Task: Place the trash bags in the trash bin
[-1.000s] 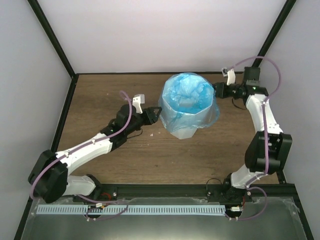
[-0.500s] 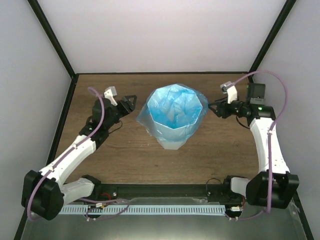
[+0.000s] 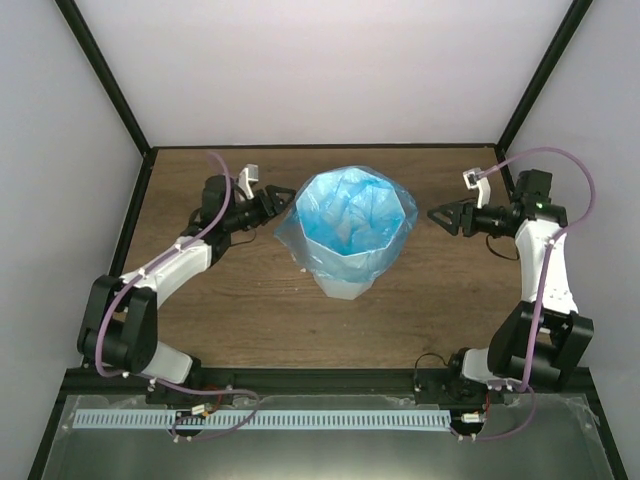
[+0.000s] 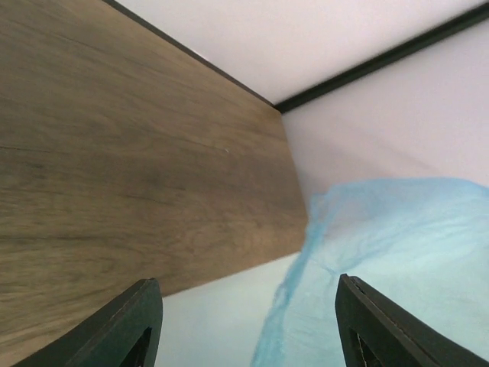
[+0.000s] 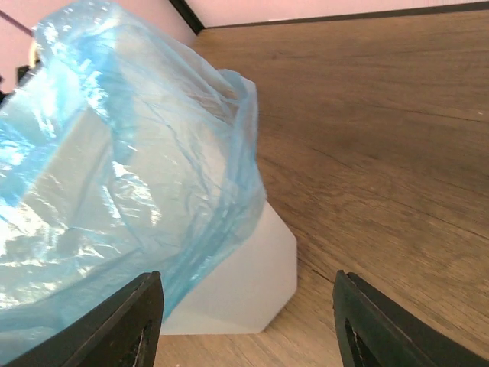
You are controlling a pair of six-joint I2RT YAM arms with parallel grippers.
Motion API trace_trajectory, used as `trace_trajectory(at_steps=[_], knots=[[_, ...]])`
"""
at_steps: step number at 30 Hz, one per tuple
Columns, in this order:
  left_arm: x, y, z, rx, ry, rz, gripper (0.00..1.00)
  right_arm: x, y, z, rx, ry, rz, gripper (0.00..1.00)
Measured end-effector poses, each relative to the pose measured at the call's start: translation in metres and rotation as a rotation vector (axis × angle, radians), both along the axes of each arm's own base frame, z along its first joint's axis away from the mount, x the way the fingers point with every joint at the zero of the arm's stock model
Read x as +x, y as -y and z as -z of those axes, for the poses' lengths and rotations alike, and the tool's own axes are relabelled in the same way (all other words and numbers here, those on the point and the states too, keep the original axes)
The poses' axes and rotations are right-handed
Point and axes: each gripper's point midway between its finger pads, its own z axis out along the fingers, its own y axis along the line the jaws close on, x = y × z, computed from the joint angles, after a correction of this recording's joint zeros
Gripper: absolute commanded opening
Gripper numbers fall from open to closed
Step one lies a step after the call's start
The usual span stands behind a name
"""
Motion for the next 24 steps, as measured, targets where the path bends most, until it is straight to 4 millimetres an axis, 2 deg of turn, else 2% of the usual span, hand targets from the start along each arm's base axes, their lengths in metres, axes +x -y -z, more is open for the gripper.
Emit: trace_trajectory(at_steps=[4, 8, 11, 14, 20, 24], knots=[[-0.008, 0.021, -0.001, -0.030, -0.001, 0.096, 0.58, -0.002, -0.011, -0.003, 0.055, -0.003, -0.047, 0.63], [-0.020, 0.042, 0.004, -0.038, -0.004, 0.183, 0.51, -0.002, -0.032, 0.009, 0.080, -0.047, -0.113, 0.60], [-0.024, 0.050, 0.011, -0.033, -0.009, 0.218, 0.45, -0.006, -0.051, 0.025, 0.075, -0.099, -0.154, 0.54], [-0.026, 0.053, 0.018, -0.021, -0.013, 0.234, 0.42, -0.005, -0.061, 0.046, 0.050, -0.155, -0.155, 0.50], [-0.033, 0.053, 0.047, 0.022, -0.054, 0.223, 0.39, 0.008, -0.053, 0.098, -0.005, -0.277, -0.097, 0.48], [-0.035, 0.052, 0.069, 0.053, -0.091, 0.213, 0.38, 0.005, -0.049, 0.127, -0.031, -0.347, -0.072, 0.48]])
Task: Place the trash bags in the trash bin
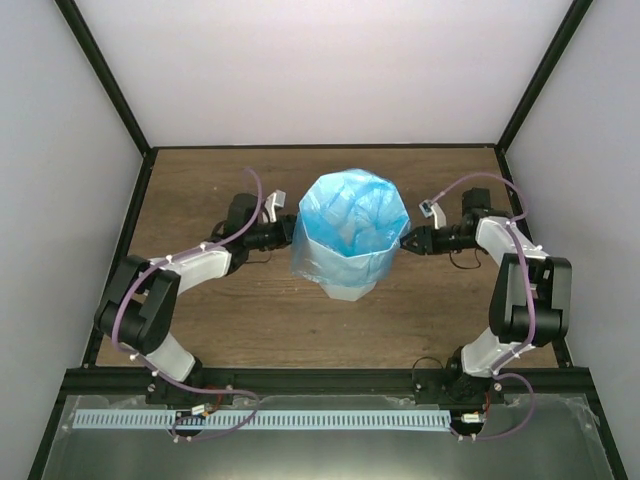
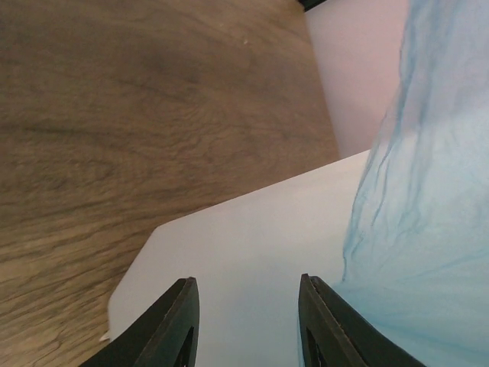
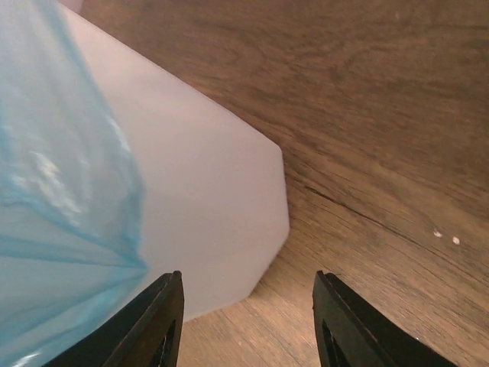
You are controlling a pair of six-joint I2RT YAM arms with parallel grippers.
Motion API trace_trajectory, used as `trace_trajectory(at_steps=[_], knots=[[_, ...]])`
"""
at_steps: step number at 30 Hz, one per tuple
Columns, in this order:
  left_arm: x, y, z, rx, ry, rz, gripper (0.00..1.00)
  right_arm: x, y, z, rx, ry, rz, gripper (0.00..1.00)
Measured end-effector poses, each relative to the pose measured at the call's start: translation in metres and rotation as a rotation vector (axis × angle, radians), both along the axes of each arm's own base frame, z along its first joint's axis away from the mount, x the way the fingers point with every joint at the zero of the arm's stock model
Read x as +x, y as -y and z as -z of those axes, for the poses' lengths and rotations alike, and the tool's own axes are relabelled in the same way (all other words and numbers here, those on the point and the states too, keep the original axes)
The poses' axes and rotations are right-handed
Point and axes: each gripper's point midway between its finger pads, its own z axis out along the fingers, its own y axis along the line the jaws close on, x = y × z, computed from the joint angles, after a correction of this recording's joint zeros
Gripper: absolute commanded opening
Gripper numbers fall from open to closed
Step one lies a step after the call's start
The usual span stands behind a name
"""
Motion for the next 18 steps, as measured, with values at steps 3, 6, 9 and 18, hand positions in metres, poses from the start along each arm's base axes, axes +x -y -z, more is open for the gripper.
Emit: trace_trajectory(at_steps=[3, 6, 9, 18], knots=[[-0.001, -0.002, 0.015, 0.023, -0.030, -0.009, 0.38, -0.003, 0.002, 0.014, -0.021, -0.030, 0.008, 0.48], [-0.003, -0.006, 0.026, 0.050, -0.055, -0.019, 0.41, -0.005, 0.004, 0.021, -0.035, -0.040, 0.011, 0.49], [-0.004, -0.012, 0.033, 0.089, -0.071, -0.044, 0.52, -0.006, 0.006, 0.023, -0.050, -0.040, 0.016, 0.49], [-0.027, -0.081, 0.003, 0.123, -0.048, -0.255, 0.70, -0.001, 0.048, -0.002, -0.072, 0.027, 0.128, 0.50]])
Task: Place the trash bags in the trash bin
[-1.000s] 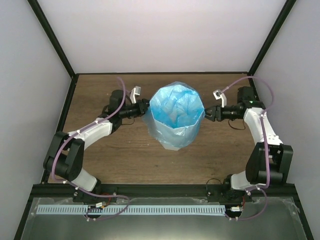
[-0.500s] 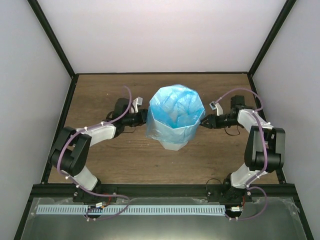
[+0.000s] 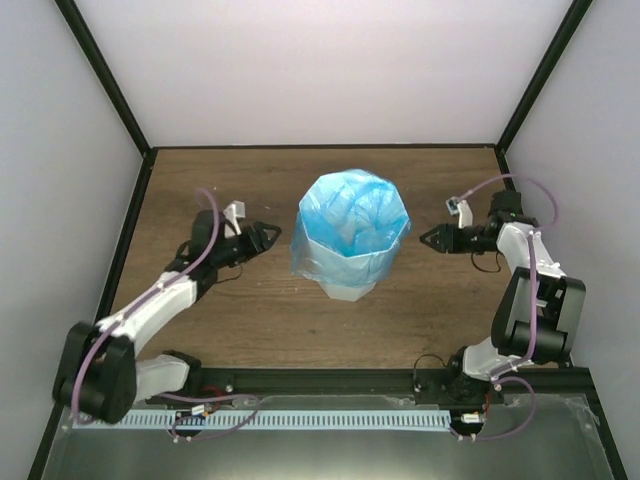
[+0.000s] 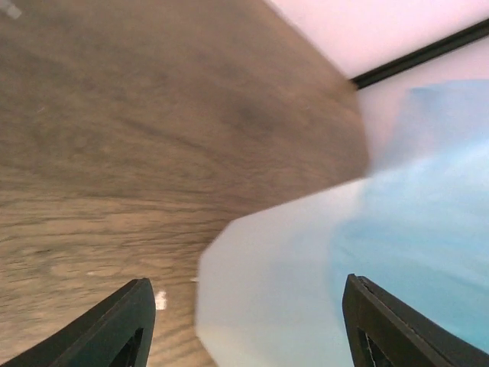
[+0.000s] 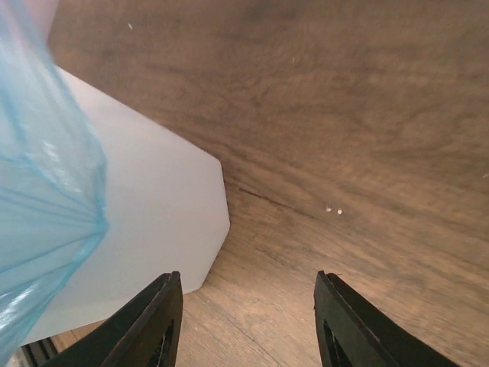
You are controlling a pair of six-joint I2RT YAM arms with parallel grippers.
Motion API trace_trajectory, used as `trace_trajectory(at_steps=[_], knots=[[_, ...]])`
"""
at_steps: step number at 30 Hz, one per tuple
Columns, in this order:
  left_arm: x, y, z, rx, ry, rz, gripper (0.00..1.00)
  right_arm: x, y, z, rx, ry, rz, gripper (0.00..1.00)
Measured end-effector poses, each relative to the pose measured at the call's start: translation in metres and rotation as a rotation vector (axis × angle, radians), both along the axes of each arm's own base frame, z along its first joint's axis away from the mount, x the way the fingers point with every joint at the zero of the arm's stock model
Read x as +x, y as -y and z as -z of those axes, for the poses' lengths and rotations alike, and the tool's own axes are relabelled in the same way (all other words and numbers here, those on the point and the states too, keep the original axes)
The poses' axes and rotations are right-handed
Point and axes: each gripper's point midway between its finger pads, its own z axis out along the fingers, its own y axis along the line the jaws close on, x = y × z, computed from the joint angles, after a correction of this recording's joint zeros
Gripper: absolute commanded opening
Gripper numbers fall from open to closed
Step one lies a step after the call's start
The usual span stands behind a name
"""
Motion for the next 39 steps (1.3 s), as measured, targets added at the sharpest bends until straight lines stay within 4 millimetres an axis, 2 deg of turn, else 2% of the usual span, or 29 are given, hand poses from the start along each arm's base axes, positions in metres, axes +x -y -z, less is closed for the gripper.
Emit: trace_trajectory(at_steps=[2, 6, 9, 12, 16, 19, 24, 27, 33, 36, 39], knots=[[-0.013, -0.005, -0.028, -0.030, 0.084, -0.002, 0.70, 0.001, 0.008, -0.016, -0.007, 0.051, 0.013, 0.51], [-0.034, -0.004, -0.085, -0.096, 0.269, 0.042, 0.64, 0.001, 0.004, -0.057, -0.012, 0.172, -0.012, 0.54], [-0.048, -0.001, -0.120, -0.127, 0.395, 0.090, 0.59, 0.006, 0.002, -0.089, -0.017, 0.257, -0.021, 0.55], [-0.057, 0.009, -0.153, -0.129, 0.490, 0.169, 0.59, 0.013, 0.002, -0.122, -0.016, 0.335, -0.026, 0.56], [-0.068, 0.039, -0.187, -0.094, 0.581, 0.351, 0.66, 0.017, -0.001, -0.156, -0.002, 0.408, -0.042, 0.58], [-0.078, 0.056, -0.181, -0.034, 0.590, 0.454, 0.66, 0.013, -0.004, -0.163, 0.002, 0.418, -0.047, 0.58], [-0.106, 0.077, -0.148, 0.121, 0.589, 0.567, 0.62, 0.007, -0.006, -0.162, 0.003, 0.412, -0.047, 0.59], [-0.117, 0.084, -0.134, 0.216, 0.600, 0.598, 0.56, 0.004, -0.006, -0.156, 0.007, 0.393, -0.046, 0.59], [-0.115, 0.091, -0.090, 0.414, 0.547, 0.619, 0.46, 0.003, -0.007, -0.153, 0.009, 0.381, -0.045, 0.59], [-0.113, 0.093, -0.070, 0.494, 0.518, 0.628, 0.33, 0.003, -0.007, -0.153, 0.009, 0.382, -0.045, 0.59], [-0.110, 0.093, -0.063, 0.536, 0.515, 0.613, 0.21, 0.003, -0.007, -0.152, 0.010, 0.379, -0.044, 0.59]])
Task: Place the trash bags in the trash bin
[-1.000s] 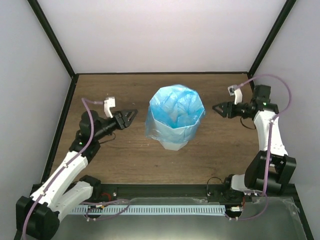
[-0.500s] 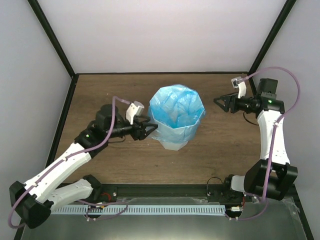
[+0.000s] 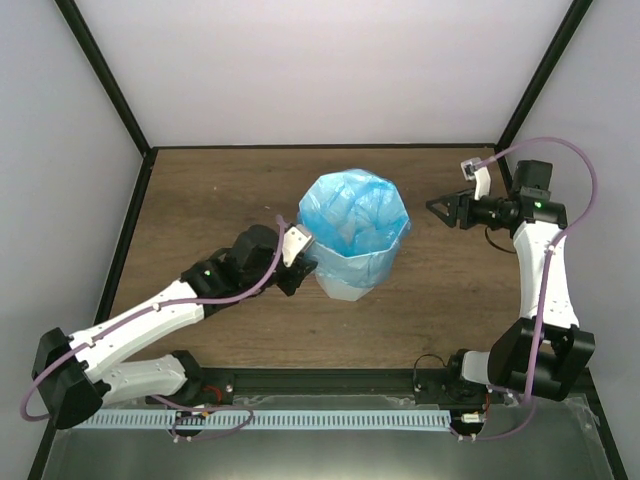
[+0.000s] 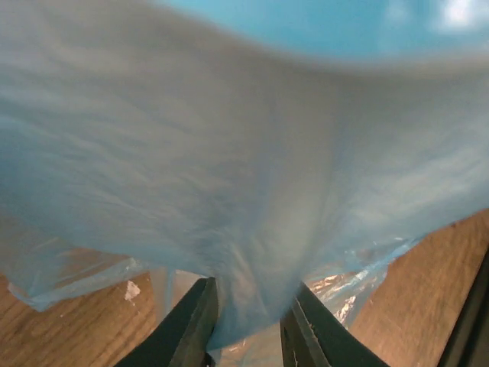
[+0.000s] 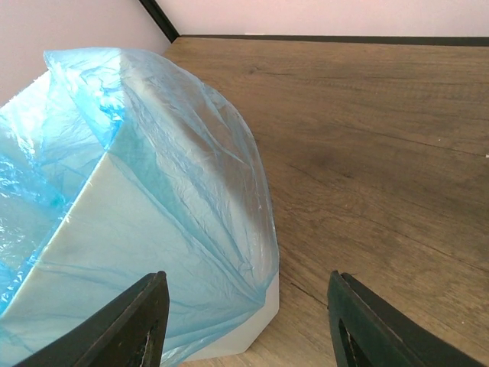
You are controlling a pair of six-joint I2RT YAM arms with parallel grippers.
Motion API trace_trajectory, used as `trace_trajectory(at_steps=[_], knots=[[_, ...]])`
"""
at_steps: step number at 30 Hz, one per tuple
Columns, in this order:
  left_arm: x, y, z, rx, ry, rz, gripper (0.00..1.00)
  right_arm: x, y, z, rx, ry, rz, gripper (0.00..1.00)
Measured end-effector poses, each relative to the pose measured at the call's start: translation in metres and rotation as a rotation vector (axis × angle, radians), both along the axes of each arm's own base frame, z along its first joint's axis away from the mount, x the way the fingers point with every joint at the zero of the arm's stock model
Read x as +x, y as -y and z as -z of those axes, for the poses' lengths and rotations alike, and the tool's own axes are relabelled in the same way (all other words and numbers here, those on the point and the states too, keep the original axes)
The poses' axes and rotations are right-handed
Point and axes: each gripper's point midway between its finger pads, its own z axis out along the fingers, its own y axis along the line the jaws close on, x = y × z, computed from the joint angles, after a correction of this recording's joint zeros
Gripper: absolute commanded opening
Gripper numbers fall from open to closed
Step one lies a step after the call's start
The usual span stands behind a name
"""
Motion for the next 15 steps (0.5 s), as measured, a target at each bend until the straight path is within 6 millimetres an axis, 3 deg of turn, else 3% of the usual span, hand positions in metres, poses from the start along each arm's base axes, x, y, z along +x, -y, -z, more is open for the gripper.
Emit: trace_trajectory(at_steps=[4, 10, 15], knots=[[0.007, 0.001, -0.002, -0.016, 0.039, -0.023, 0.19, -0.001, 0.000, 0.005, 0.003, -0.012, 0.000, 0.59], [0.011, 0.009, 0.019, -0.036, 0.035, -0.028, 0.19, -0.002, 0.000, 0.011, 0.006, -0.027, 0.000, 0.59], [-0.005, 0.006, 0.057, 0.001, -0.033, -0.023, 0.33, -0.003, -0.001, 0.015, 0.005, -0.030, -0.002, 0.59]])
